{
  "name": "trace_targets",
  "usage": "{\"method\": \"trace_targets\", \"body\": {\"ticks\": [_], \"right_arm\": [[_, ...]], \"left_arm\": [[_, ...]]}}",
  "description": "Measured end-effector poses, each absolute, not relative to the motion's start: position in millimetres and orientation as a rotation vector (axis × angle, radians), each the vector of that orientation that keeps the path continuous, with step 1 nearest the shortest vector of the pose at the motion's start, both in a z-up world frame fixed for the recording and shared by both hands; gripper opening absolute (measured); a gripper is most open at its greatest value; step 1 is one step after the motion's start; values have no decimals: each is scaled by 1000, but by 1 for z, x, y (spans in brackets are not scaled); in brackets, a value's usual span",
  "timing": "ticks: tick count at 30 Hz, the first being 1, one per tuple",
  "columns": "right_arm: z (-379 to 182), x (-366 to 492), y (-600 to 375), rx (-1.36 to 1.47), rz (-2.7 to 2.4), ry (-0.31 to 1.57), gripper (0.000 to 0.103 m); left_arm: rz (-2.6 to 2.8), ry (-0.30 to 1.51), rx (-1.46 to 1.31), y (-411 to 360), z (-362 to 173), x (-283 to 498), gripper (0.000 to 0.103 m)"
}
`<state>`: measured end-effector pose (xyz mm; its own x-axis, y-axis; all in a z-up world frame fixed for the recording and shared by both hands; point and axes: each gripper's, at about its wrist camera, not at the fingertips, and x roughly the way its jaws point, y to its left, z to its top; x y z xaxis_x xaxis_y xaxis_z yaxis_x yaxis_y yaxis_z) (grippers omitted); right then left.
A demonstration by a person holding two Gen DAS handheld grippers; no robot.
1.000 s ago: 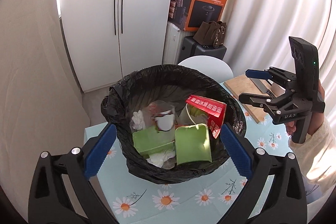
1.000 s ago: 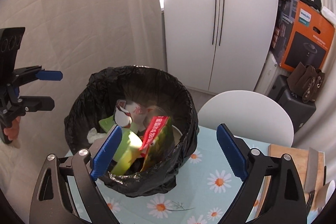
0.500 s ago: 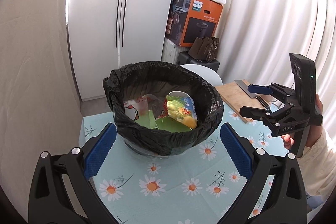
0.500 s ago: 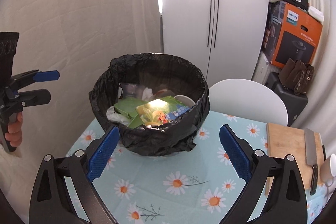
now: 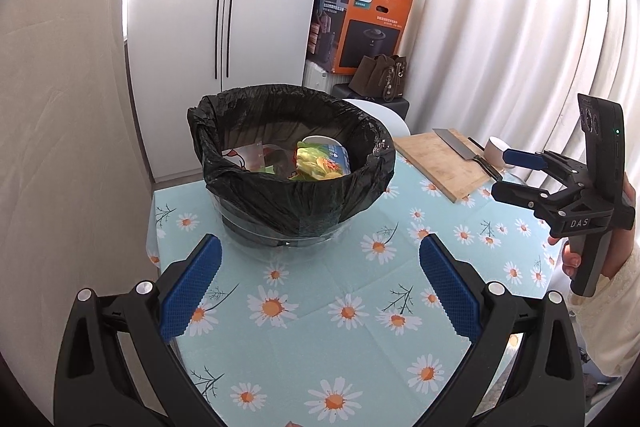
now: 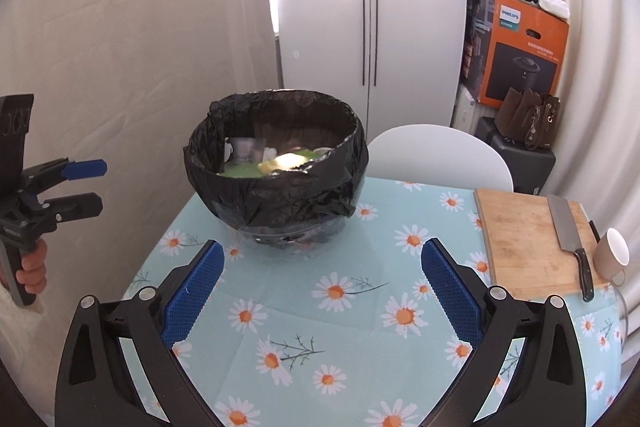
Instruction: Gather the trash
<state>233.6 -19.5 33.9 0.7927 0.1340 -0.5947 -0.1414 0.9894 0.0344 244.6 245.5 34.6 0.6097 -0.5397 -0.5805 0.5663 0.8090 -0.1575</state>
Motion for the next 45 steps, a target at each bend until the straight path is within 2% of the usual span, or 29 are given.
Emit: {"method": "trace_targets", "body": {"ticks": [4,21,45], "right_arm": [[37,220,-26,-35,154,622,95],[18,170,-53,-52,221,636,95],[10,141,-68,-40,329,636,95]], "left_arm": [[-643,649,-22,243,33,230,97],[-474,635,69,194,17,148,97],[-415,628,147,159,24,110,97]]}}
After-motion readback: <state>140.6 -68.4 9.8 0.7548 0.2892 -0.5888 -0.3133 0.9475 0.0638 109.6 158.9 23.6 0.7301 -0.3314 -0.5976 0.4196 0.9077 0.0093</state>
